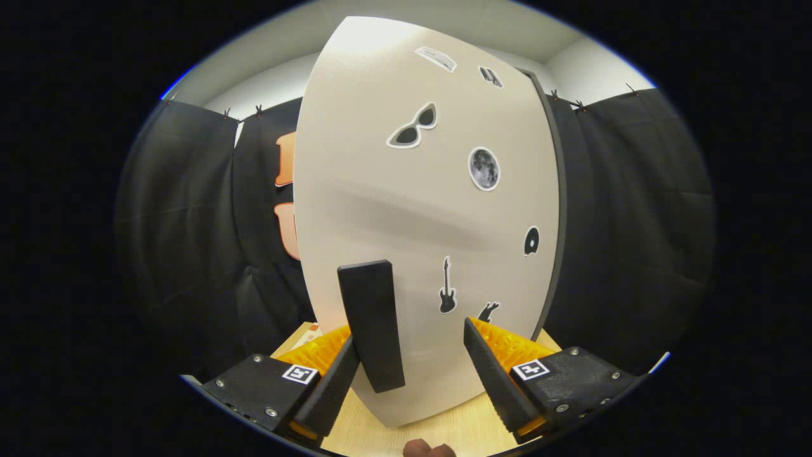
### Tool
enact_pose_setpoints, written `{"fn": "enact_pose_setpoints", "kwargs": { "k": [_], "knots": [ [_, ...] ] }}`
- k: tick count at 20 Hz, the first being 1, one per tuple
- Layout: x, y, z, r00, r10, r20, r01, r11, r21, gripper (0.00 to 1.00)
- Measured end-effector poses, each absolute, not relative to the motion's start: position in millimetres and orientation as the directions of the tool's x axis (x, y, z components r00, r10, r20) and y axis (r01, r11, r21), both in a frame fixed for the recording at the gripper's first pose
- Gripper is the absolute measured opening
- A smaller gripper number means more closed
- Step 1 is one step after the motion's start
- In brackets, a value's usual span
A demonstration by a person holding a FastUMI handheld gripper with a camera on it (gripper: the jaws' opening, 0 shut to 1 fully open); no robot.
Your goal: Open the shoe cabinet door, grab the shoes and put them into the shoe cabinet, then close the shoe cabinet door.
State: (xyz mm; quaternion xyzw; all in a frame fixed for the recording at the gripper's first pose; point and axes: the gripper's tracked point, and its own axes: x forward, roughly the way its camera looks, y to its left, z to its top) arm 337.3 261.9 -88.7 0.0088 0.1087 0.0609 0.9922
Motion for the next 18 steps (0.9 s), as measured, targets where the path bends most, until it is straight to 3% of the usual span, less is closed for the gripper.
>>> {"fn": "enact_pose_setpoints", "kwargs": {
  "k": [18],
  "knots": [
    [426, 318, -93, 0.977, 0.122, -0.176, -0.114, 0.992, 0.052, 0.94]
  ]
}}
